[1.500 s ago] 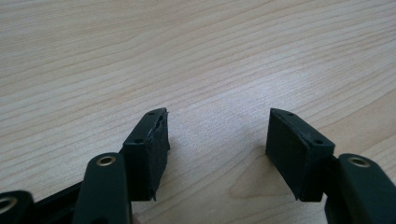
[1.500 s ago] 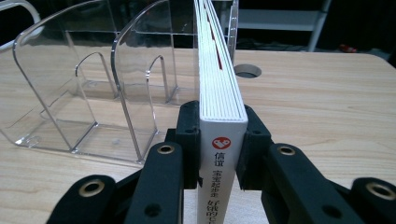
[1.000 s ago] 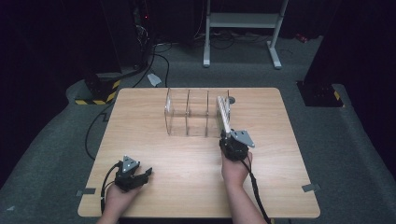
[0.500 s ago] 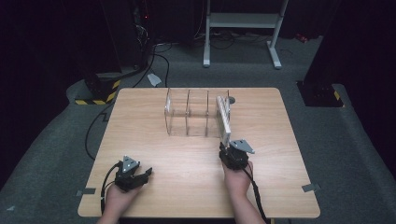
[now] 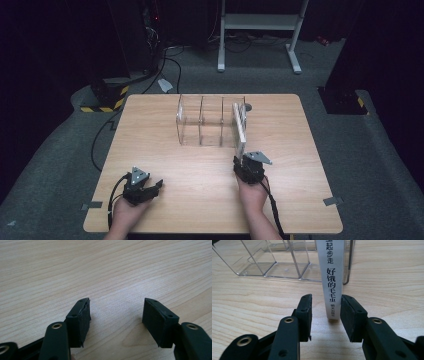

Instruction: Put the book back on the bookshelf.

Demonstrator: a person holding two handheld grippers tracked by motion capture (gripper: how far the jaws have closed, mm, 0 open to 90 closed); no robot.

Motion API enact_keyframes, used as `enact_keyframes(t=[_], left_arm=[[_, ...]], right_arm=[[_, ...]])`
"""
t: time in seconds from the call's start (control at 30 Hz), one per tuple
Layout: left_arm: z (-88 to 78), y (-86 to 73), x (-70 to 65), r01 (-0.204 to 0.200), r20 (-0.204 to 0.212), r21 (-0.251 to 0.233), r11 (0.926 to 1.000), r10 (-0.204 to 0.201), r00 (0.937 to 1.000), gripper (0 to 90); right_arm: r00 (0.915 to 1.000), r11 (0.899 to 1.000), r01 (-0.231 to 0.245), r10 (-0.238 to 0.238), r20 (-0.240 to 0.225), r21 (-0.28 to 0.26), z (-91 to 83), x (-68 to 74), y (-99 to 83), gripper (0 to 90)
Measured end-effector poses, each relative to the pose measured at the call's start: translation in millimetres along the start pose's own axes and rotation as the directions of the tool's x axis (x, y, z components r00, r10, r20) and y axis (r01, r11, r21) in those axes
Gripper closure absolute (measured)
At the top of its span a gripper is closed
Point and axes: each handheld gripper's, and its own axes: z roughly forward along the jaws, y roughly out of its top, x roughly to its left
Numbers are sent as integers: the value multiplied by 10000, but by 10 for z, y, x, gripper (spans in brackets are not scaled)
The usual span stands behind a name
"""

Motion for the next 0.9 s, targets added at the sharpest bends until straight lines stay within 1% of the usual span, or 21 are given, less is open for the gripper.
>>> enact_keyframes(t=[0.4,0.5,0.67,0.77,0.9], left_arm=[[0,0,0,-1,-1,-2,10000,1,10000,391],[1,0,0,-7,-2,-12,10000,7,10000,391],[3,1,-2,7,-8,-11,10000,-7,10000,391],[3,1,-2,1,-10,-19,10000,-1,10000,391],[3,1,-2,-1,-10,-17,10000,1,10000,391]], right_arm=[[9995,10000,2,-3,-303,-55,-31,31,-18,608],[9986,9994,213,-226,-475,-275,-74,18,-19,596],[9964,9960,610,-647,-556,-647,-190,-4,-14,590],[9950,9929,830,-874,-492,-850,-246,-9,-1,625],[9952,9914,899,-932,-308,-952,-264,-26,12,695]])
